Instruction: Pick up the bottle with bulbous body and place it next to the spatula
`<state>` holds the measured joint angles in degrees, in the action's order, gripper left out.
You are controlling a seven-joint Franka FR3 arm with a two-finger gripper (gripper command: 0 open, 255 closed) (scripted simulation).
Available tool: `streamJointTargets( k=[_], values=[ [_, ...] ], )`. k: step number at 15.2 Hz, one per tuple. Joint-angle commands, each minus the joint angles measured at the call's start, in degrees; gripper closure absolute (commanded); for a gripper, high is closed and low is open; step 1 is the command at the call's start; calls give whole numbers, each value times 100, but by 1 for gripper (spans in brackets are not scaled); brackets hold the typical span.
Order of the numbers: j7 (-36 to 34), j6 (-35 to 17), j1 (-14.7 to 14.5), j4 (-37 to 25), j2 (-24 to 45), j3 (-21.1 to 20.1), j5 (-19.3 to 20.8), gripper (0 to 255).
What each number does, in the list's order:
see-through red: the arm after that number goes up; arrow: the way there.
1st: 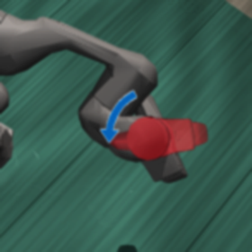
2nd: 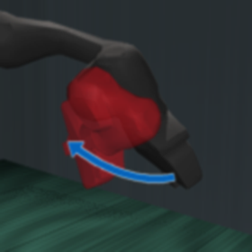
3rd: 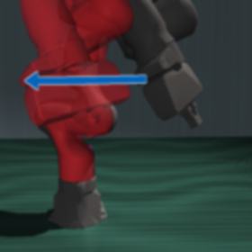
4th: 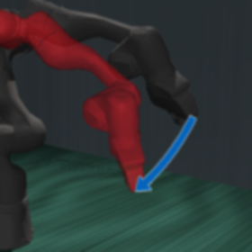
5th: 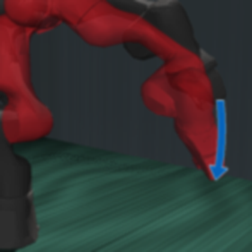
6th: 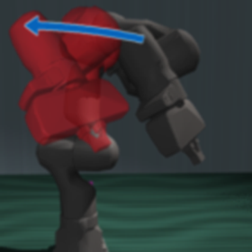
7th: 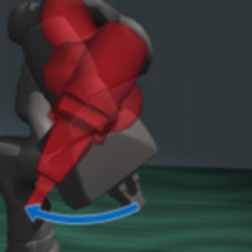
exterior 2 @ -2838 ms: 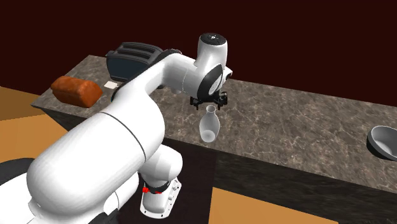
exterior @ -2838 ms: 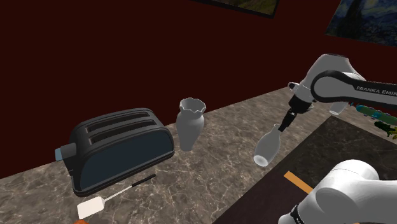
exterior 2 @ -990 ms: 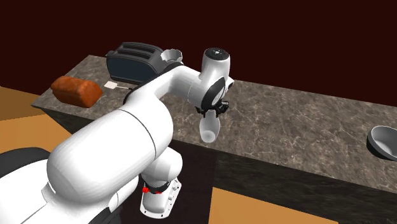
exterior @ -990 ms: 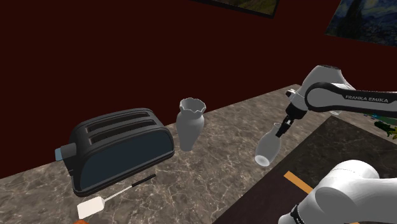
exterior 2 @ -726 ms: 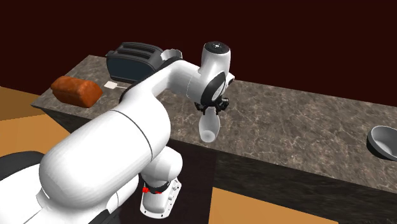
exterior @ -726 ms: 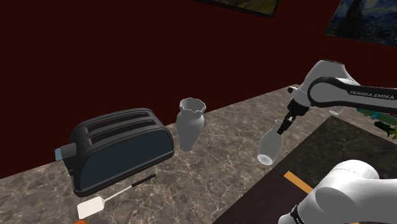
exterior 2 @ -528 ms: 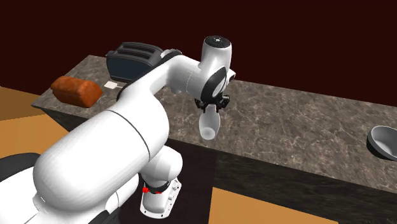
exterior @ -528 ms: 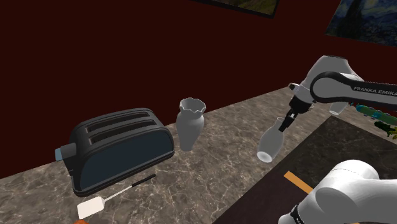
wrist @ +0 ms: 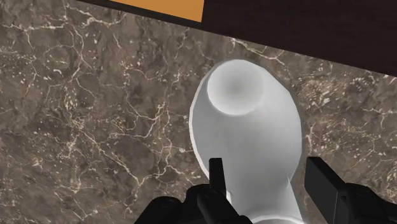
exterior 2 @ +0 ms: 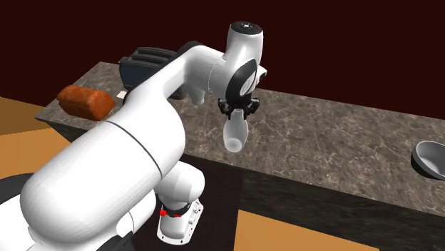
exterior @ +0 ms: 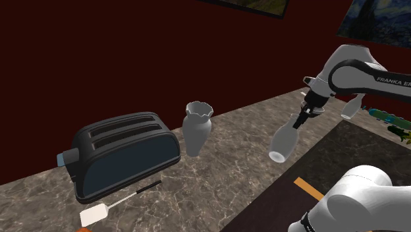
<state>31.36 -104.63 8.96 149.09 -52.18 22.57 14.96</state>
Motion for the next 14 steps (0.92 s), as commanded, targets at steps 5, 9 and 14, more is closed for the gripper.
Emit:
streamJointTargets(
  k=[5, 9, 14],
  values=[
    [-2, 420, -61, -467, 44, -114, -111, 255],
    [1, 697, -100, -797, 98, -181, -179, 255],
    [6, 1035, -147, -1229, 191, -255, -257, 255]
  ],
)
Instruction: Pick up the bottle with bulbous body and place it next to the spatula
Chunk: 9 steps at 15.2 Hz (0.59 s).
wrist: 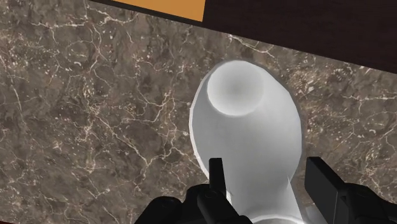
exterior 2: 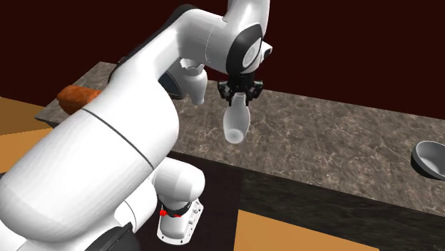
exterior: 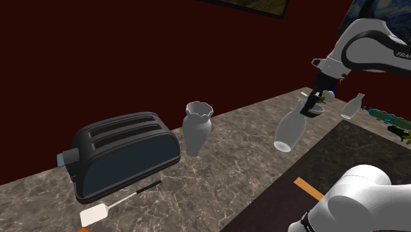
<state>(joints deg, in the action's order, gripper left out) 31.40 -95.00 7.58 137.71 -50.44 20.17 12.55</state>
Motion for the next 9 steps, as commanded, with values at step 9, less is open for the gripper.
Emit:
streamJointTargets(
  k=[9],
  values=[
    [19, 667, -91, -920, 254, -122, -140, 255]
  ],
)
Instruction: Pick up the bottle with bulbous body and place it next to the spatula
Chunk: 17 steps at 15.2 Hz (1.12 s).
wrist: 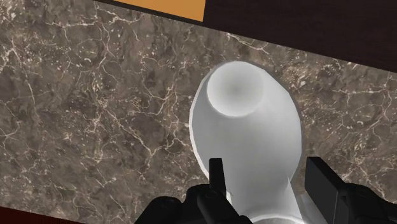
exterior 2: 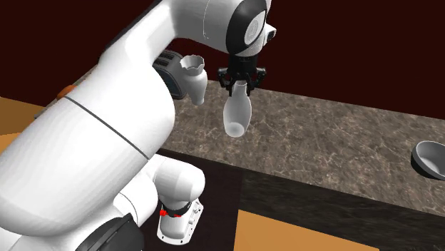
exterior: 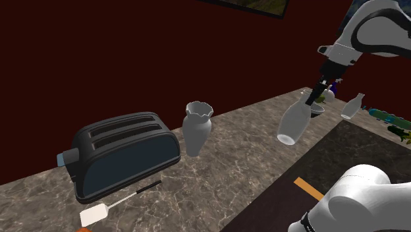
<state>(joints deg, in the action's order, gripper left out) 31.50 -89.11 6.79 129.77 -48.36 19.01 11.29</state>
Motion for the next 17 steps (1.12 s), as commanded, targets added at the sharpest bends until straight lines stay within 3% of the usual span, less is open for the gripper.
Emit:
streamJointTargets(
  k=[1, 17],
  values=[
    [11, 144, -22, -223, 78, -17, -27, 255],
    [76, 1208, -164, -1915, 712, -115, -209, 255]
  ],
)
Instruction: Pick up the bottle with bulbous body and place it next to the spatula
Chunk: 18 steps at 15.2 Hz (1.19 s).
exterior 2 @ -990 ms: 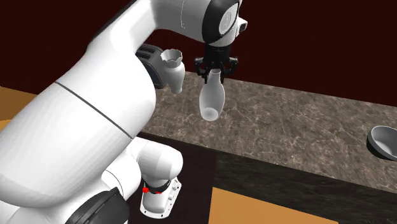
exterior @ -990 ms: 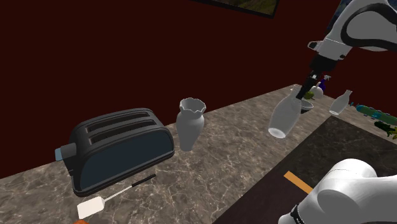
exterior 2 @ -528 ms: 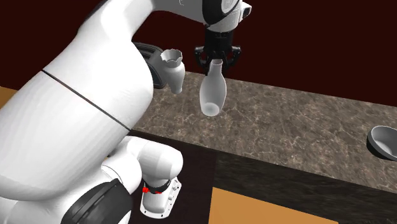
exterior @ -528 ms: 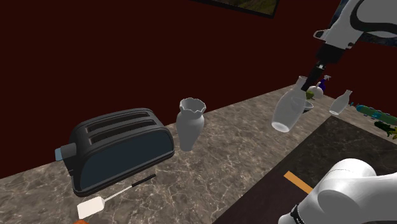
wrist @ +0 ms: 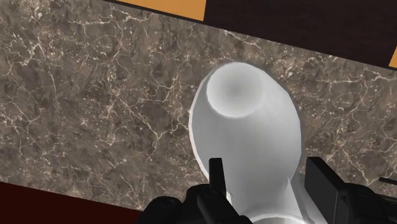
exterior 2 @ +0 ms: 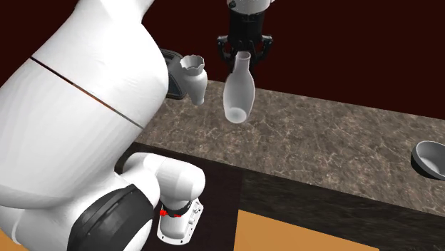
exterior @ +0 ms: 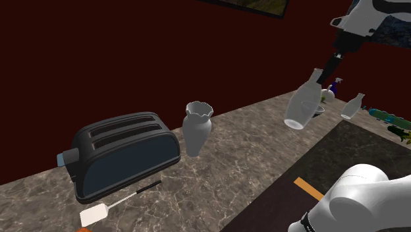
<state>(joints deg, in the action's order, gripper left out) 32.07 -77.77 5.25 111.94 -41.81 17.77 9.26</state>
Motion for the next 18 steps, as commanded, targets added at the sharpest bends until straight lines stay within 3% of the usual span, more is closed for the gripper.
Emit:
streamJointTargets(
  k=[1, 5, 18],
  values=[
    [25, 142, -18, -249, 106, 7, -16, 255],
    [48, 379, -50, -658, 279, 4, -50, 255],
    [-1703, -436, -212, 902, -353, -1572, -888, 255]
  ],
)
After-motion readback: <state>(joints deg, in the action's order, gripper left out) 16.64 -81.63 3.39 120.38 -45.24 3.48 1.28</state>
